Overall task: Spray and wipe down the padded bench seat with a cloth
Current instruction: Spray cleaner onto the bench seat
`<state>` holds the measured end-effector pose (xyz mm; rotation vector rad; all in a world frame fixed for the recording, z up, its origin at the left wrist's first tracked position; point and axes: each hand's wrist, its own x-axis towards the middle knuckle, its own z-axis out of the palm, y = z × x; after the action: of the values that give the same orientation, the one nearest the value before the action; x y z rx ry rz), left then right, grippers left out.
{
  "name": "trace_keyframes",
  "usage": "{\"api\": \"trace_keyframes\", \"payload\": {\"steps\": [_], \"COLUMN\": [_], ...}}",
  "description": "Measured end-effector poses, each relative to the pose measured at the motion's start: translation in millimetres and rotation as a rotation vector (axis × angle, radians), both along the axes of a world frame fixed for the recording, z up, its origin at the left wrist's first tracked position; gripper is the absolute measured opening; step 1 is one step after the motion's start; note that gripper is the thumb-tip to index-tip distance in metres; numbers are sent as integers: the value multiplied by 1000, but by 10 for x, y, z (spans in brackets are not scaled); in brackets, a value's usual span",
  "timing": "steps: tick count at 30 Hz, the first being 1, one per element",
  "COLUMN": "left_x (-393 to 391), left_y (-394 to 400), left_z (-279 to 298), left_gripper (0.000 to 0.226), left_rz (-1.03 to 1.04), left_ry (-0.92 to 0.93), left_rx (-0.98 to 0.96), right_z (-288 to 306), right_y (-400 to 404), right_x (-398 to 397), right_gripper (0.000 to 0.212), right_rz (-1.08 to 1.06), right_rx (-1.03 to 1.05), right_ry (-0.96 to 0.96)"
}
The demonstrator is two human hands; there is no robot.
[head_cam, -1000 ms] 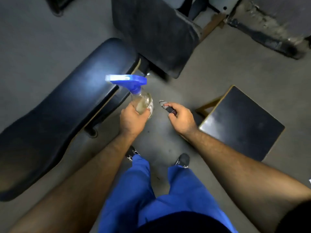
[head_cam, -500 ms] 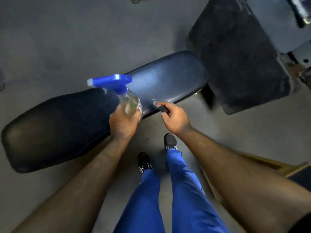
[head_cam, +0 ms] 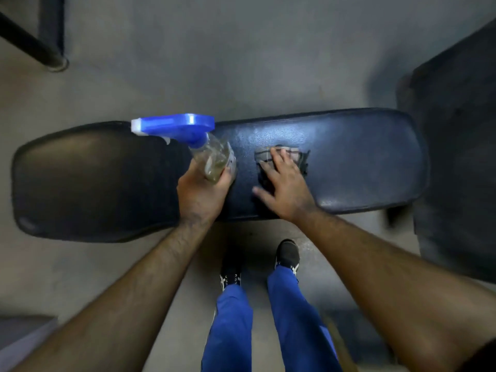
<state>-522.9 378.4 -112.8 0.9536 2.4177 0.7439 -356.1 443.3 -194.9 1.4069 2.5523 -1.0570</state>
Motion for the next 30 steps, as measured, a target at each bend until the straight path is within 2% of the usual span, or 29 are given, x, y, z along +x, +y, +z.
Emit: {"api": "trace_keyframes", "payload": {"steps": [2,6,8,11,14,19,23,26,30], "left_x": [35,56,34,-18,-83,-229,-444,-673,-1019], "left_y": [-7,-32,-61,-129,-222,-370,-487,-573,-626], "left_z": [-42,-46,-42,-35,31,197,139,89,76], "left_gripper": [29,32,34,36,40,44,49,47,45], "left_rz": [9,16,1,-83,-121,-276,-230,-168,-79], "left_ry": [10,-4,-15,-43,-92,-135,-118,-70,-52], "left_rx": [30,62,34,-29,-16,10,-74,-106,-96], "right_z": [-151,-169,-81,138,423,849,1117,1240,1357], "right_y": [-58,-29,16,74,75,78,172,268,286], "right_x": [61,65,47,1,-71,-318,-685,-1011,-1402], "right_gripper": [86,85,81,67,62,82,90,79,47], "right_rz": [68,118,102,-46,-168,-133,-84,-40,-27], "right_rx": [24,62,-18,-195,-222,-237,-280,-355,-386], "right_ry": [-27,-58,-50,100,288,516,643,683,725]}}
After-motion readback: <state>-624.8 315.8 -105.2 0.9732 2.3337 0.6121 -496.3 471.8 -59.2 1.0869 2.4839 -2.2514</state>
